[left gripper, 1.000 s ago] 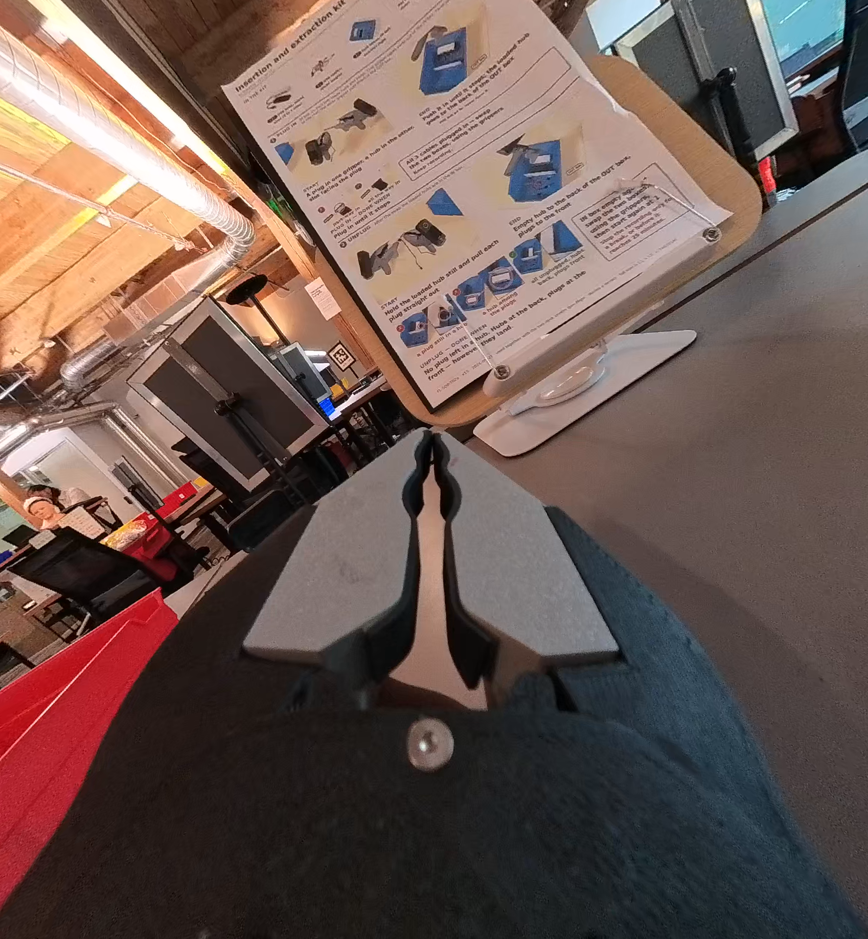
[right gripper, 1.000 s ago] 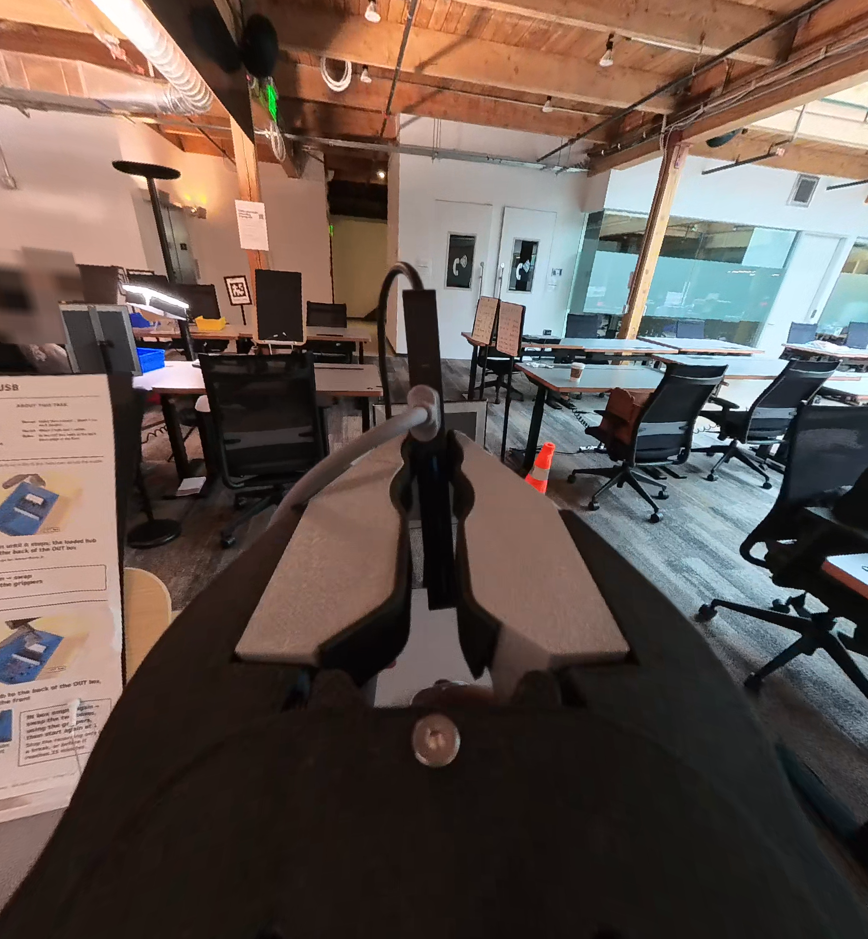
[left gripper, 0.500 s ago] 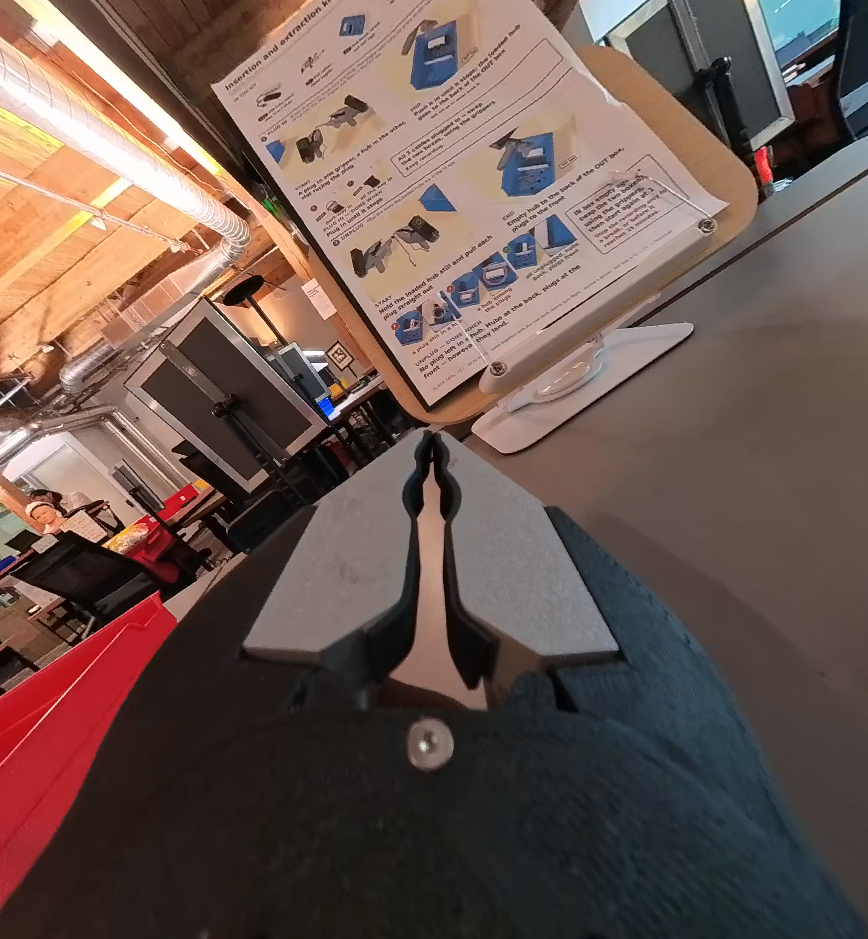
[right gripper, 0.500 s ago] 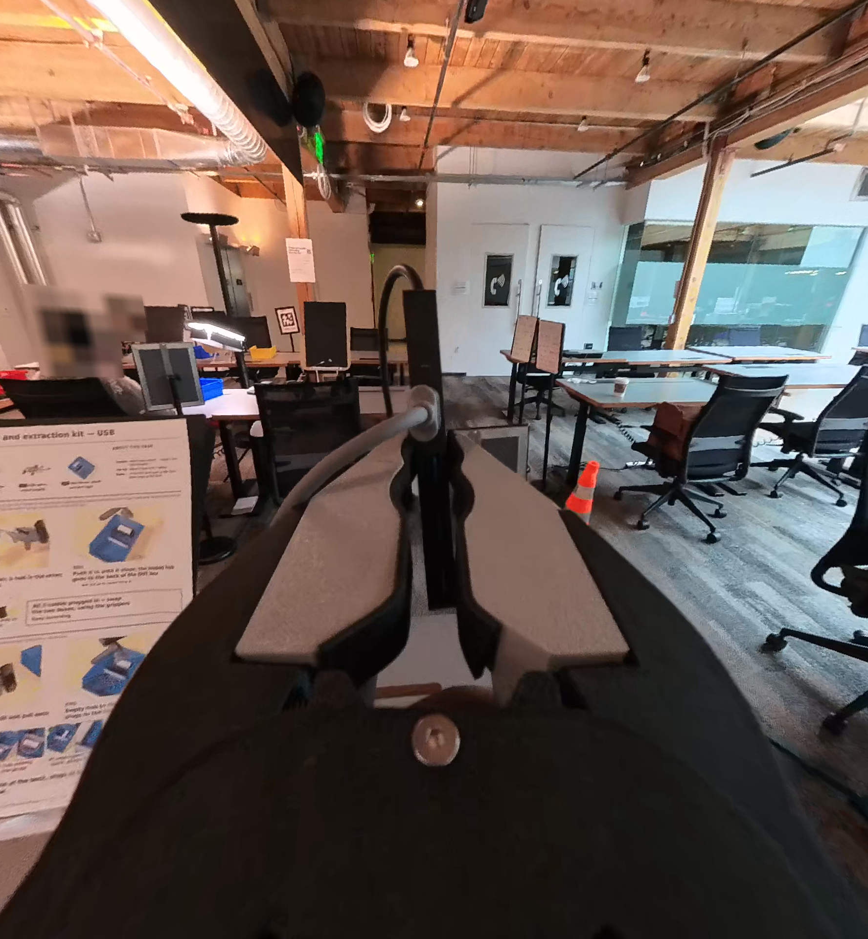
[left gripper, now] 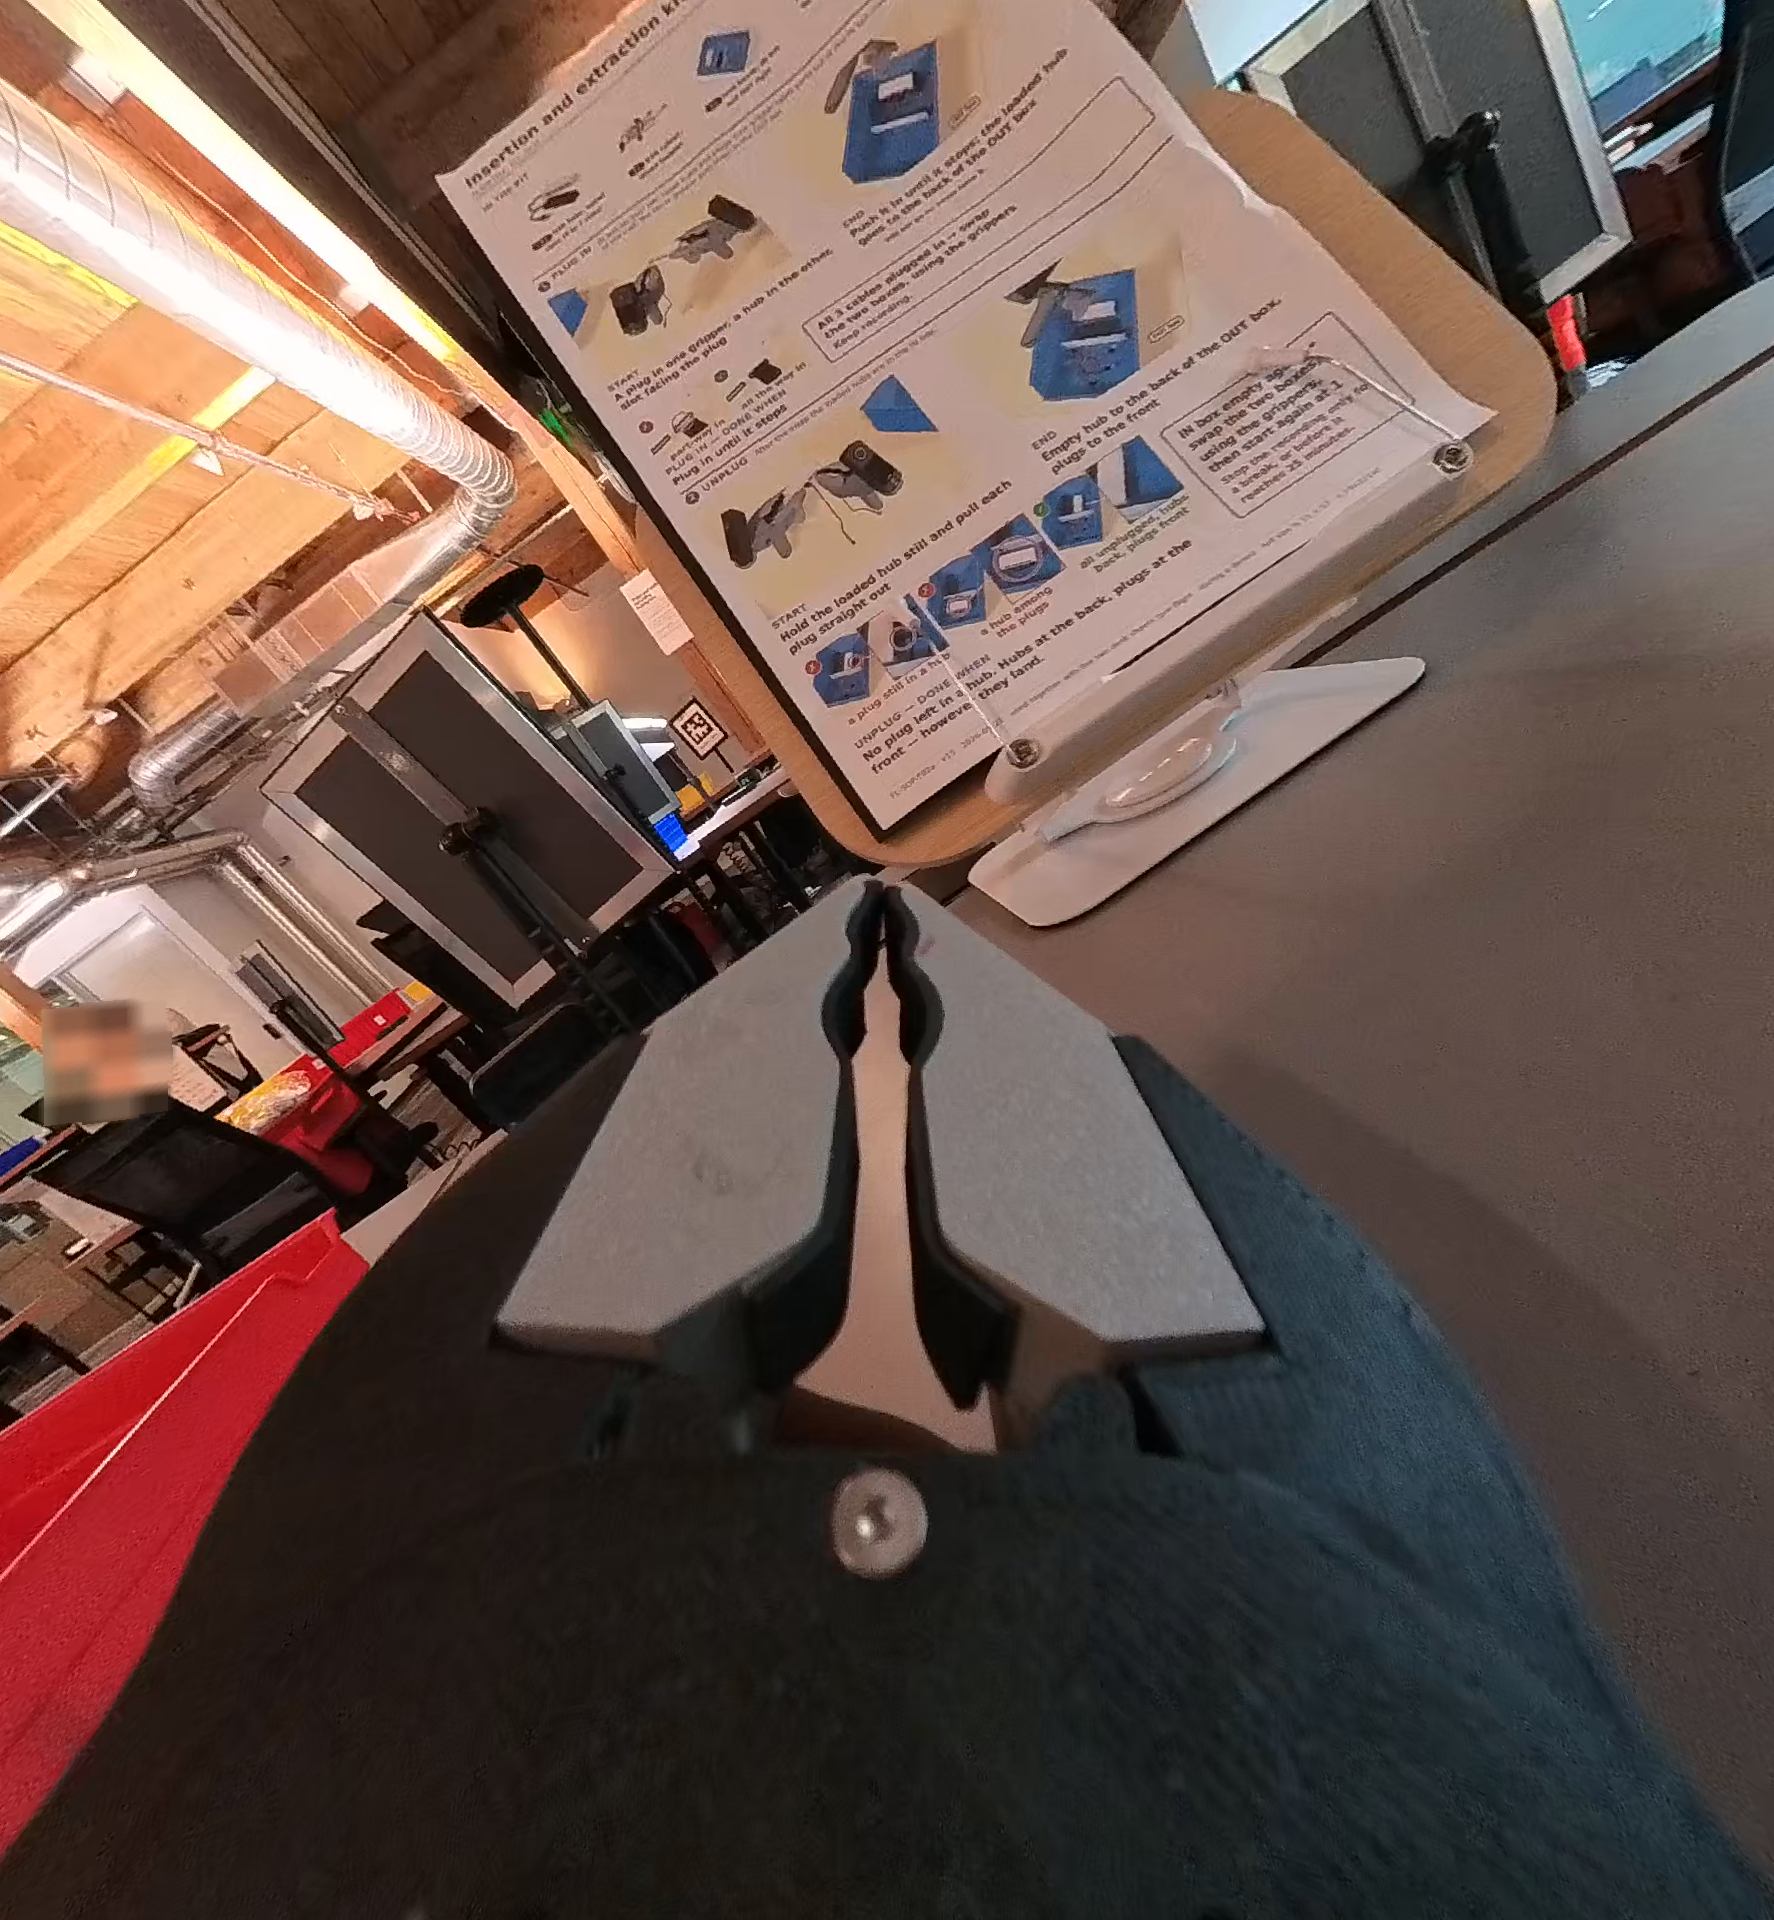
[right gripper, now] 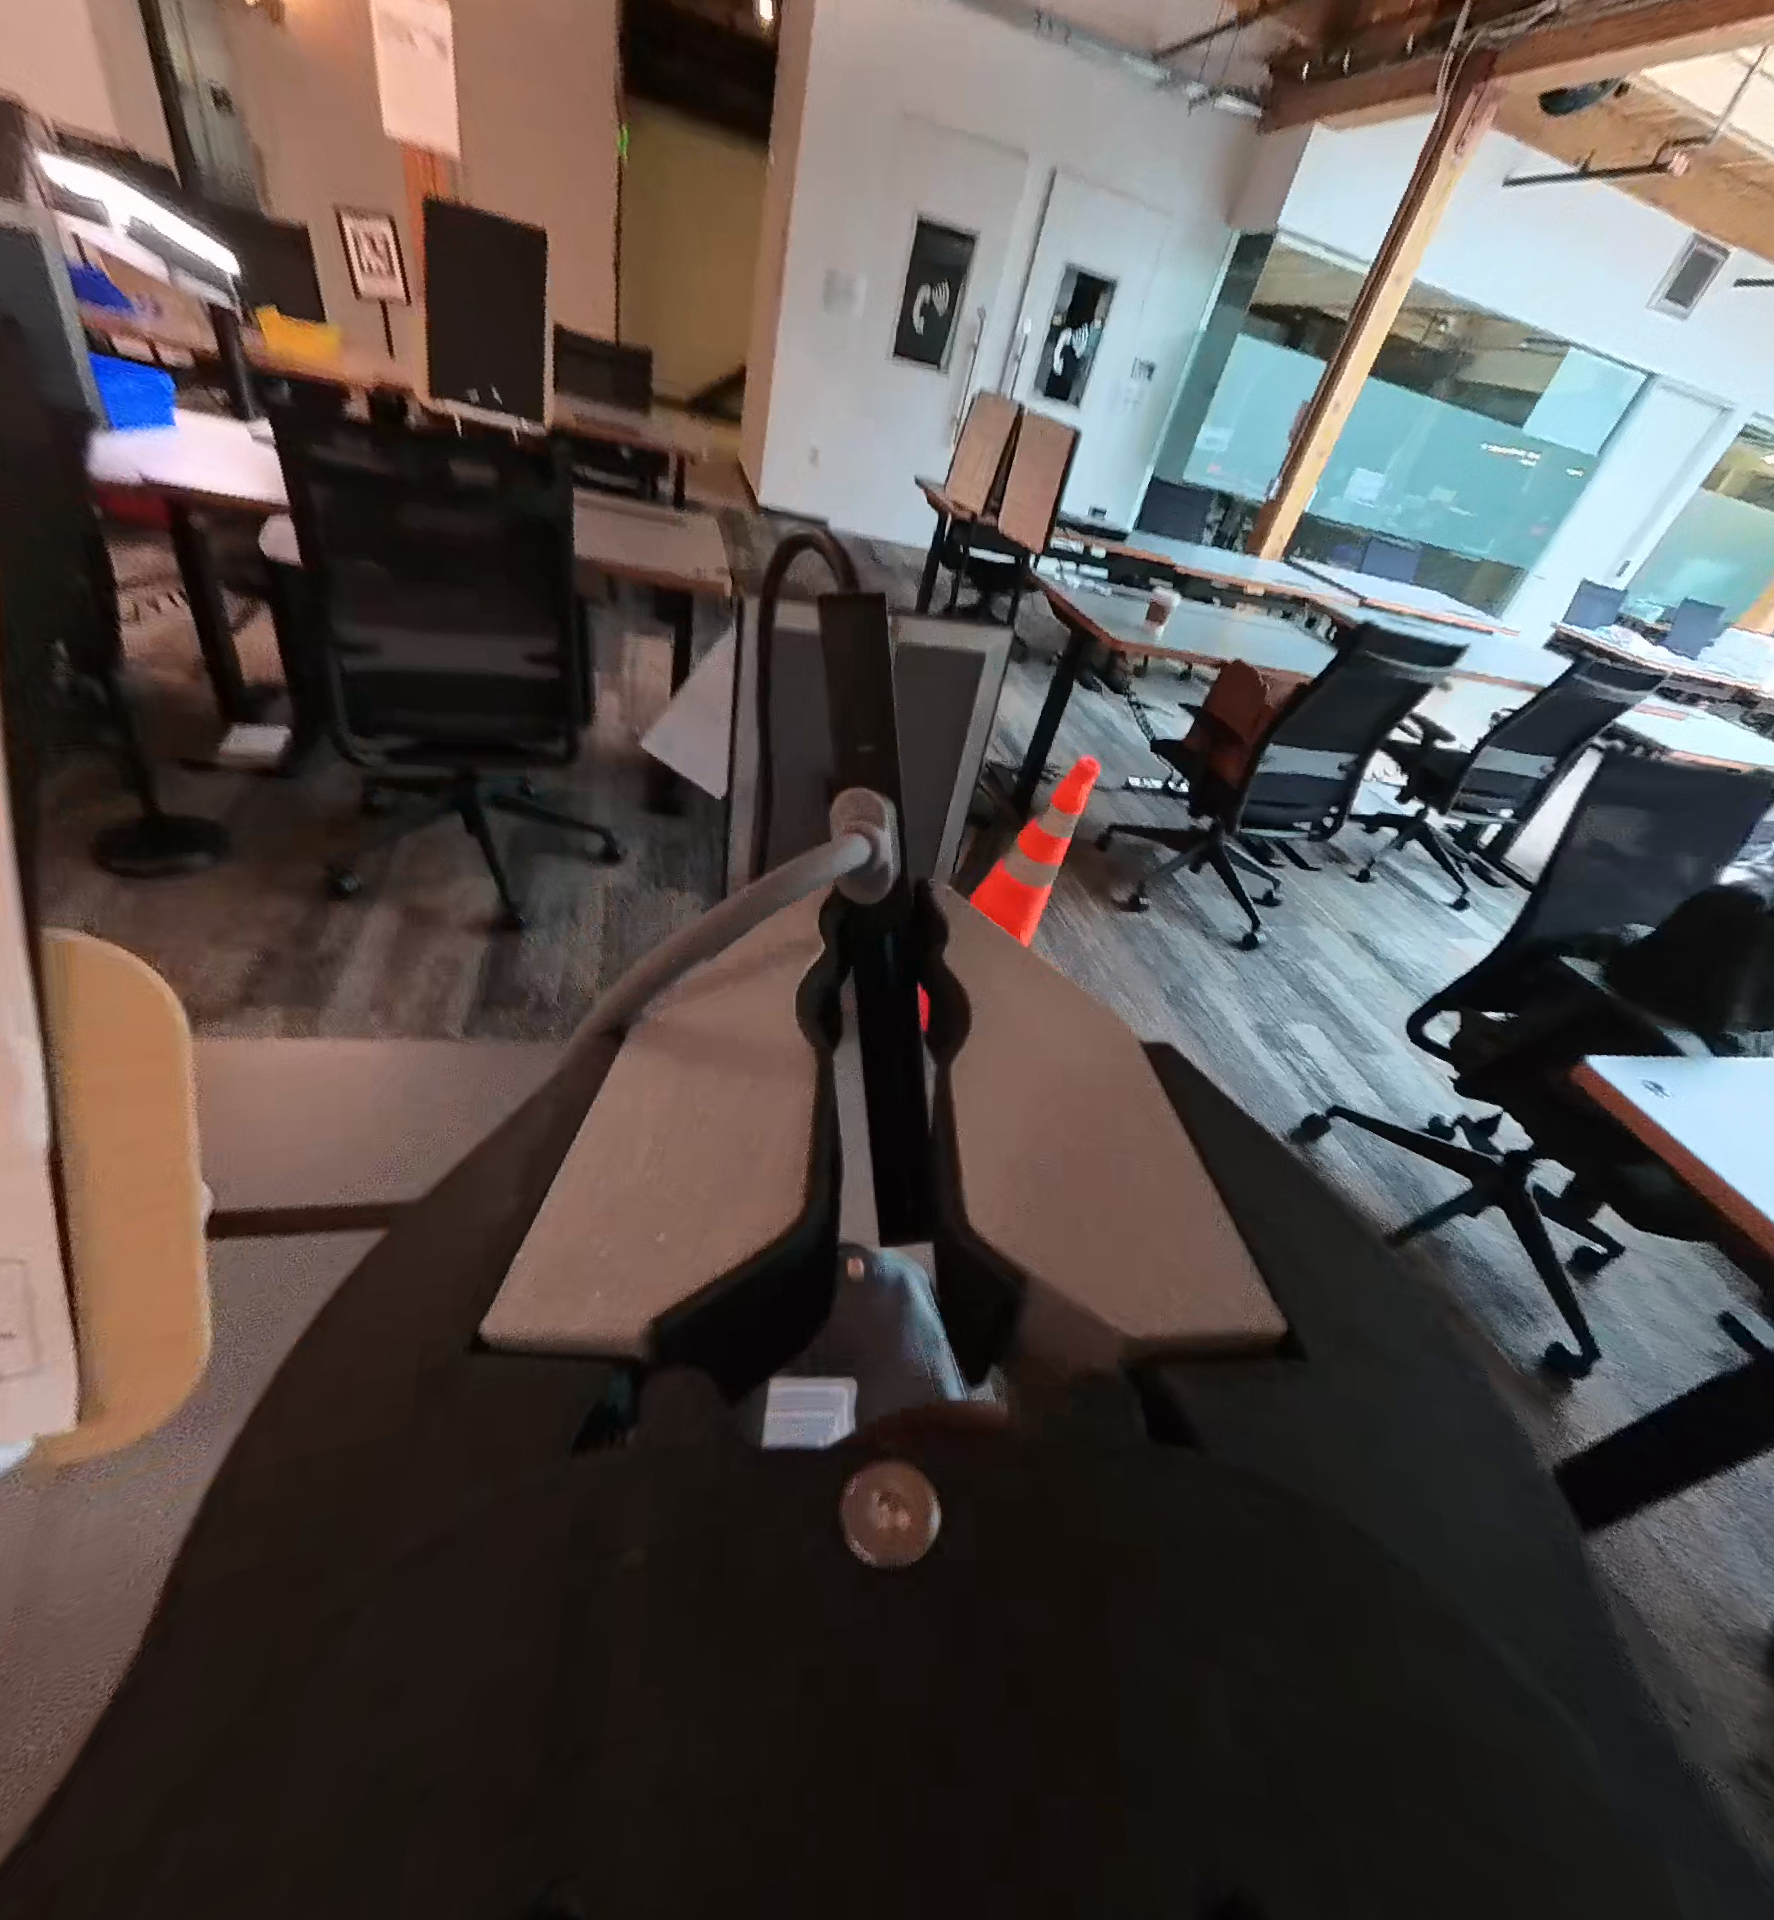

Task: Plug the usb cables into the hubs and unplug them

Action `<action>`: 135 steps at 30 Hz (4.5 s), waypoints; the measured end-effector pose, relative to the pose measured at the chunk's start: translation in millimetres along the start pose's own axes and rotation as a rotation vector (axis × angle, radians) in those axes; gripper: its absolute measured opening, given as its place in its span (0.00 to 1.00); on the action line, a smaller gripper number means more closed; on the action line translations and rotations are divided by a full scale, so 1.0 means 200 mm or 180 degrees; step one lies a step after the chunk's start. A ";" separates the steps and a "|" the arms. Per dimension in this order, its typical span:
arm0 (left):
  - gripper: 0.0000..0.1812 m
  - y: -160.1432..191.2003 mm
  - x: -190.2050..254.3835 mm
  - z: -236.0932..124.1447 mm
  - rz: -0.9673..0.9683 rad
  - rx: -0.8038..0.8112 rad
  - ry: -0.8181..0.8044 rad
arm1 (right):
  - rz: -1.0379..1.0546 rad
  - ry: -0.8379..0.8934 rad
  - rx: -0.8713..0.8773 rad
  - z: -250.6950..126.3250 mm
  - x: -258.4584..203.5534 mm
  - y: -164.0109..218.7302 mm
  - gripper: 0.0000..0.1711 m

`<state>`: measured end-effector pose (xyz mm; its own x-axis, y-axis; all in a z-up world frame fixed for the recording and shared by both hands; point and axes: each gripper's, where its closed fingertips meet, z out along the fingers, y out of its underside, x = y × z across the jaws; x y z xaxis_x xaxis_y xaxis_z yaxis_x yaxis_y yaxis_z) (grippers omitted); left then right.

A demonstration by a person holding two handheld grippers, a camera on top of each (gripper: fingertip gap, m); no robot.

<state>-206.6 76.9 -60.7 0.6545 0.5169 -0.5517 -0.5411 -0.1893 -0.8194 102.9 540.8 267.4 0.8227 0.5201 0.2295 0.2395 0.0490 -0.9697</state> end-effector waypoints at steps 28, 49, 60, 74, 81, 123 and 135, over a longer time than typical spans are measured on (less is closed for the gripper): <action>0.00 -0.03 0.01 -0.01 0.0071 0.0065 0.0025 | 0.0300 -0.0265 -0.0150 0.23 -0.29 0.17 0.05; 0.00 -0.05 0.04 -0.02 0.0148 0.0090 0.0049 | -0.1762 -0.0812 0.0257 0.12 -0.32 0.66 0.05; 0.00 -0.04 0.06 -0.02 0.0185 0.0070 0.0072 | -0.3145 -0.2325 -0.1718 -0.18 -0.31 1.30 0.05; 0.00 -0.02 0.07 -0.02 0.0260 0.0006 0.0075 | -0.3968 -0.2077 -0.3079 -0.03 -0.52 1.69 0.05; 0.00 -0.02 0.07 -0.01 0.0239 0.0012 0.0120 | -0.3318 -0.2355 -0.3407 0.00 -0.63 1.96 0.06; 0.00 -0.04 0.12 -0.03 0.0397 0.0024 0.0152 | -0.1386 -0.1155 -0.2362 0.52 -1.05 1.45 0.26; 0.00 -0.09 0.07 -0.06 0.0302 0.0136 0.0055 | -0.0946 -0.1622 -0.1937 0.34 -0.92 1.15 0.00</action>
<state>-181.3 76.6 -55.9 0.6081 0.4839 -0.6293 -0.6228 -0.2007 -0.7562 -28.0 513.9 -4.3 0.3837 0.8860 0.2602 0.7649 -0.1471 -0.6271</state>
